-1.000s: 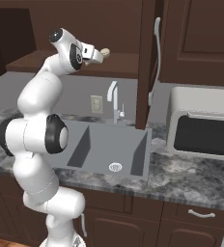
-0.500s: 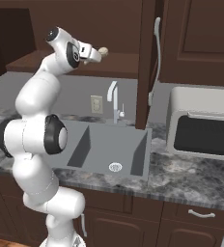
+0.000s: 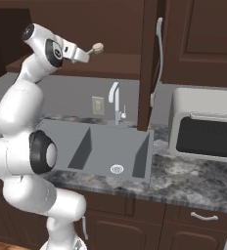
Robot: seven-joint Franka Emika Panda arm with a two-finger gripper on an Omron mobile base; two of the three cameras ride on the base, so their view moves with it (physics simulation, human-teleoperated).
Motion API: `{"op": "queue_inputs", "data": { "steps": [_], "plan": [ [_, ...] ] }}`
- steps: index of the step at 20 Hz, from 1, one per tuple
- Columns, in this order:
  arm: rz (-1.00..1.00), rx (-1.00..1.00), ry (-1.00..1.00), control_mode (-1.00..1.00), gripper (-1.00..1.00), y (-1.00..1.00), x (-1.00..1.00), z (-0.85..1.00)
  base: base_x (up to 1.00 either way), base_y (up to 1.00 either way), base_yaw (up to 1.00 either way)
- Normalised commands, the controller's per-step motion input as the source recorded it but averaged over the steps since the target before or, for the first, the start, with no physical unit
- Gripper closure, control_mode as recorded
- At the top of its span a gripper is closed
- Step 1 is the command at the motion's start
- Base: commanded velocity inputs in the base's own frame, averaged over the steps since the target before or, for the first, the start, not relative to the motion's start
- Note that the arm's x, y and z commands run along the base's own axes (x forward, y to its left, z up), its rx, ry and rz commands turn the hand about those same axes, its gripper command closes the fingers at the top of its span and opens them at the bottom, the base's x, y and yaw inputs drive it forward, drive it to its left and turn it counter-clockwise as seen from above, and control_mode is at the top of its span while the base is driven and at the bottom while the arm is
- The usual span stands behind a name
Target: Locate and retrieve the sponge and dish brush from the cabinet. Place them next to the sink.
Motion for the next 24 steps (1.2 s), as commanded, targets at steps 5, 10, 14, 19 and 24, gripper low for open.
{"op": "queue_inputs", "data": {
  "steps": [5, 10, 14, 19, 24],
  "plan": [
    [-0.02, 0.01, -0.08, -1.00, 1.00, 0.21, -0.95, 0.24, 0.00, 0.00, 0.00],
    [0.04, 0.00, -0.06, -1.00, 1.00, 0.08, -0.86, 0.12, 0.00, 0.00, 0.00],
    [0.07, 0.01, -0.05, -1.00, 1.00, 0.07, -0.91, 0.13, 0.00, 0.00, 0.00],
    [0.08, 0.06, 0.00, -1.00, 1.00, 0.24, -1.00, 0.15, 0.00, 0.00, 0.00],
    [0.06, 0.05, 0.00, -1.00, 1.00, 0.32, -1.00, 0.09, 0.00, 0.00, 0.00]
  ]
}}
